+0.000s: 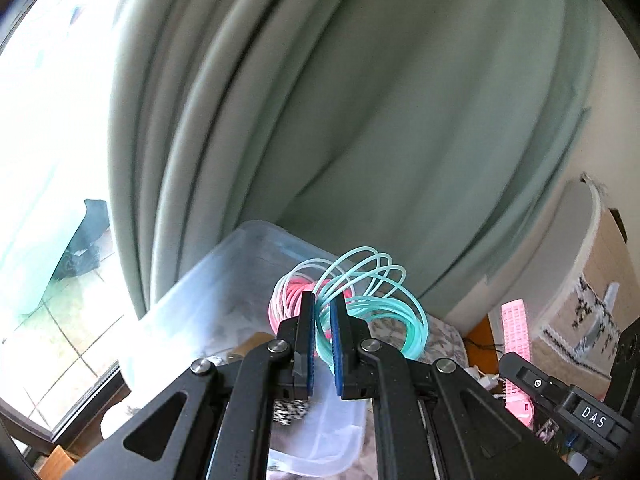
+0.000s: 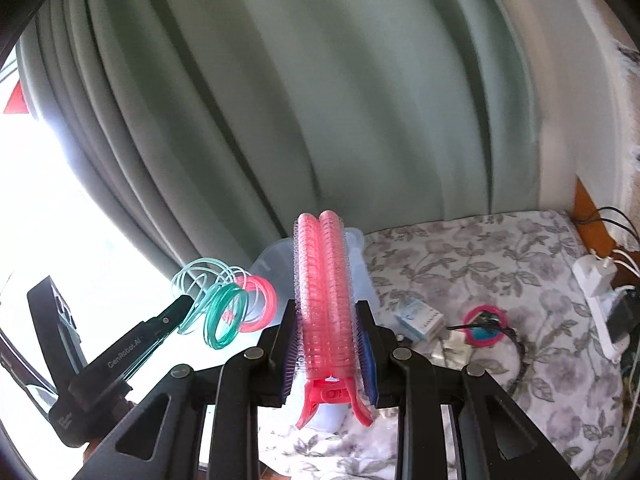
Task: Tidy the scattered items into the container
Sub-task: 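Carry hair ties and pink roller over the clear box and open both tools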
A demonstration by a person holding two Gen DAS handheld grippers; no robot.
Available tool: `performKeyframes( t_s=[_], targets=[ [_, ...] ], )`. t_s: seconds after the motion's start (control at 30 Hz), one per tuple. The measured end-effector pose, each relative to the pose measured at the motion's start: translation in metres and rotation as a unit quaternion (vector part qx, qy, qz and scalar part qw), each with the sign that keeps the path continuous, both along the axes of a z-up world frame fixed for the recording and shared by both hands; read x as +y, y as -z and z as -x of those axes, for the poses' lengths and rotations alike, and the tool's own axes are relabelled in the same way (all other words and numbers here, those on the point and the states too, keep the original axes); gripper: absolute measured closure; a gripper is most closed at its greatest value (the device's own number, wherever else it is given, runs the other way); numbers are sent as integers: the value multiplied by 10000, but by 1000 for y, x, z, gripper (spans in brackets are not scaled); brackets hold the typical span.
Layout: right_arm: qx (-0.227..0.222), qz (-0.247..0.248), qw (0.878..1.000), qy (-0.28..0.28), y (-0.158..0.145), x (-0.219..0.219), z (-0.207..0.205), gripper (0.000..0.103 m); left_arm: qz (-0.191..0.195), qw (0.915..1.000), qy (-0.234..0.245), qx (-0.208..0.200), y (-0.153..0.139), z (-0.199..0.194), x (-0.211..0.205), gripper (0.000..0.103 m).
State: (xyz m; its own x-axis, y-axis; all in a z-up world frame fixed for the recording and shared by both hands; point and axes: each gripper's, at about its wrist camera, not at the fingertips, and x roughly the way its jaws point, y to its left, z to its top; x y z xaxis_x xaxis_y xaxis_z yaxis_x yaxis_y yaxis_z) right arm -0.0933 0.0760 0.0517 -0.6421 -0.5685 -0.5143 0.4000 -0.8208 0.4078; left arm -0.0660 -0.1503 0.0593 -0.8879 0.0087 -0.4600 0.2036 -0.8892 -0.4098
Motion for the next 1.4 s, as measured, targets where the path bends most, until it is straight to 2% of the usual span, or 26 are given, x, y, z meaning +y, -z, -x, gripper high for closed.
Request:
performKeyframes(
  t_s=[0.37,0.77,0.93,1.2,1.33,1.4],
  targets=[
    [-157,-438,9972,-592,17,-67,11,74,-375,9988,-269,-186,24,0,-50,96],
    [-511,-952,9890,-1010,55,-123,19,74,-559,9971,-200,-468,49,12,-68,96],
    [-621,-1117,9859,-1079,67,-133,21,73,-573,9965,-283,-534,54,12,-77,94],
    [-693,-1204,9847,-1050,74,-135,25,72,-560,9972,-214,-453,53,8,-67,93],
    [-656,-1257,9848,-1001,70,-135,23,72,-569,9970,-182,-482,58,6,-68,88],
    [-663,-1272,9847,-991,72,-135,26,72,-581,9970,-177,-489,61,7,-71,83]
  ],
)
